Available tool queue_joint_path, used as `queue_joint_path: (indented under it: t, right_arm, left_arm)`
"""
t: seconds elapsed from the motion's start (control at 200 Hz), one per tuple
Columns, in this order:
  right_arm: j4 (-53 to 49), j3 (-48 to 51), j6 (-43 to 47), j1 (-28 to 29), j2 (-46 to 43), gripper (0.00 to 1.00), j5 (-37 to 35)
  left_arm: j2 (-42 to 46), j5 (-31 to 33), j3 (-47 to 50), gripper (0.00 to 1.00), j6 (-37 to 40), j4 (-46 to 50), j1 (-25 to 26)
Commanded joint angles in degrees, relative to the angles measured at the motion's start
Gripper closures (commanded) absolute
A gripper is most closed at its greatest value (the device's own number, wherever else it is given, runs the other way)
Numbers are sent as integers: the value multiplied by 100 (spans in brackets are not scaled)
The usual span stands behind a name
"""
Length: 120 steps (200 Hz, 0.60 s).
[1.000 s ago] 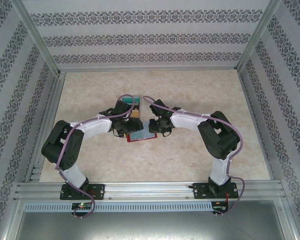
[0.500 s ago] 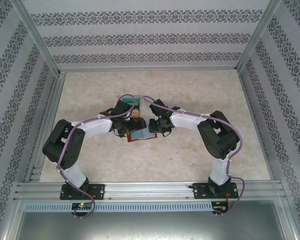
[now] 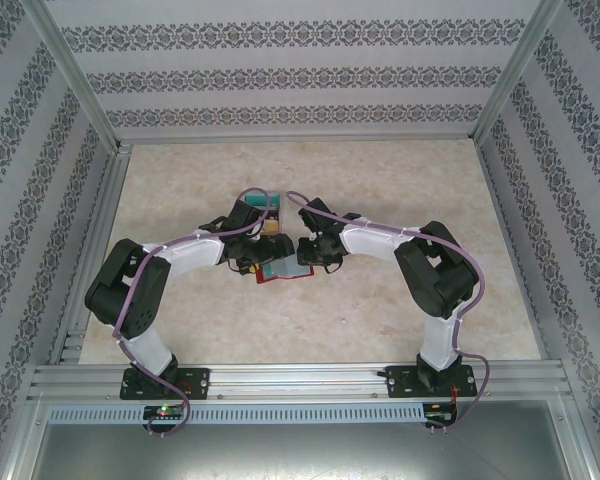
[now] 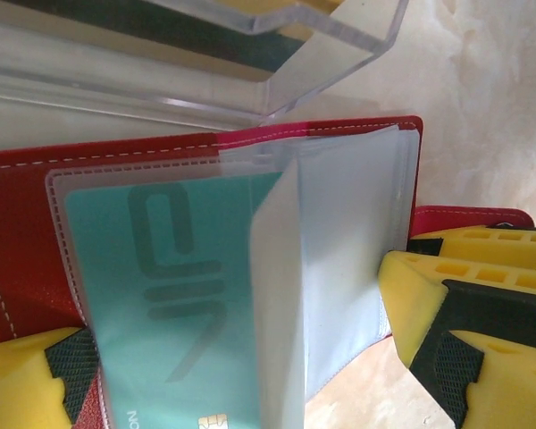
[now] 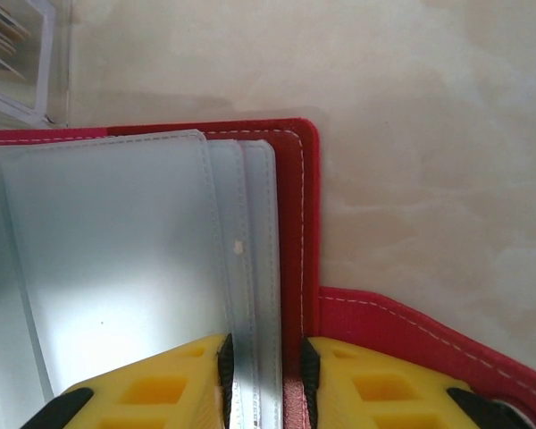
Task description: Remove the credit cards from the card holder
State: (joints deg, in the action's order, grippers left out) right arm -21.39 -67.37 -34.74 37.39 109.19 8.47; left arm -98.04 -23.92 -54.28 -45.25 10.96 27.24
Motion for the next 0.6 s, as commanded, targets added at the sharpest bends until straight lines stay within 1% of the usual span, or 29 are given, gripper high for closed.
queue_joint_path:
  t: [0.0, 0.37, 0.485, 0.595]
  right_arm:
    - [277, 191, -173, 80, 354, 67, 242]
    - [315, 312, -226, 8, 246, 66, 229]
    - [336, 330, -257, -11, 291, 65, 290]
    - [336, 413, -274, -4, 147, 65, 147]
  left_arm:
    - [-274, -598, 136, 1, -65, -577, 77]
    - [-216, -482, 169, 1, -107, -560, 64]
    - [-215, -700, 309, 0, -267, -919, 21]
    - [-216, -651, 291, 0, -217, -805, 9]
